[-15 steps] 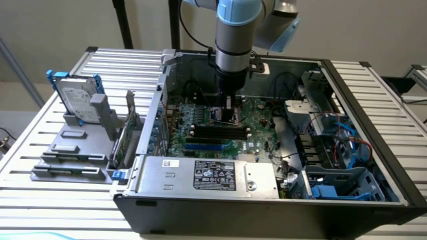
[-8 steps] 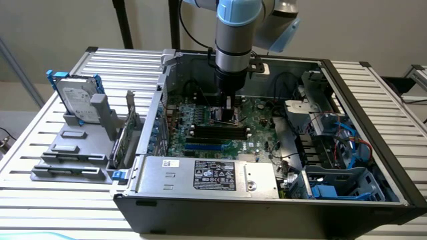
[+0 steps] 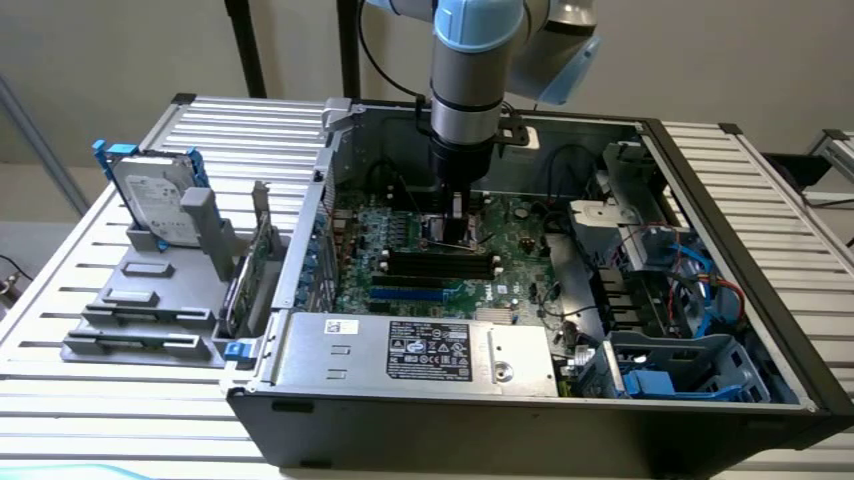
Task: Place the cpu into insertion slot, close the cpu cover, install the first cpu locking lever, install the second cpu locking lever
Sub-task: 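Place the cpu into insertion slot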
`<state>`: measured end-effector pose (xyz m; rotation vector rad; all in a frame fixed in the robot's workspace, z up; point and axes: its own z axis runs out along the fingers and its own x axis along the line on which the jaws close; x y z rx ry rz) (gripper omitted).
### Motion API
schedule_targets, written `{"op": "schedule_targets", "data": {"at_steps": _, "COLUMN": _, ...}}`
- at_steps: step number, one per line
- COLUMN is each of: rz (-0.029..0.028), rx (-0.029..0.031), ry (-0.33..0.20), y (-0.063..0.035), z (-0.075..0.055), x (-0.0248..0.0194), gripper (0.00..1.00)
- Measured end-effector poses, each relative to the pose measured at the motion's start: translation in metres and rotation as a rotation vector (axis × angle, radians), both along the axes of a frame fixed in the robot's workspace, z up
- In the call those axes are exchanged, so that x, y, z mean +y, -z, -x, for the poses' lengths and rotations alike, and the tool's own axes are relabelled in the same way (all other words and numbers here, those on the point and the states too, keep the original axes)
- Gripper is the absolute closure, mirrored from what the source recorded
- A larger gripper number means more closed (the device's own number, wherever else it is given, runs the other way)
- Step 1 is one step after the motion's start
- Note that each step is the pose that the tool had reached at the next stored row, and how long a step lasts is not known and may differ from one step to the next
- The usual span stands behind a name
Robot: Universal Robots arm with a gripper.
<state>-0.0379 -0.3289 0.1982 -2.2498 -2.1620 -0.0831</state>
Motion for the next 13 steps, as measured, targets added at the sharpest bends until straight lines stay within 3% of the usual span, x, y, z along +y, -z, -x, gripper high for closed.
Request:
{"op": "schedule_targets", "data": {"at_steps": 2, "rz": 0.0000, "rx": 0.0000, "ry": 0.000, "y": 0.0000, "z": 0.000, "x": 0.0000, "gripper": 0.44}}
{"op": "schedule_targets", "data": {"at_steps": 3, "rz": 0.0000, "rx": 0.0000, "ry": 0.000, "y": 0.0000, "z": 0.000, "x": 0.0000, "gripper": 0.38}}
{"op": "schedule_targets", "data": {"at_steps": 7, "rz": -0.0001, "rx": -0.0001, "ry": 0.000, "y": -0.0012, "z": 0.000, "x": 0.0000, "gripper": 0.38}}
{"op": "schedule_targets", "data": {"at_steps": 13, "rz": 0.0000, "rx": 0.0000, "ry": 0.000, "y": -0.0168, "z": 0.001, "x": 0.0000, "gripper": 0.38}}
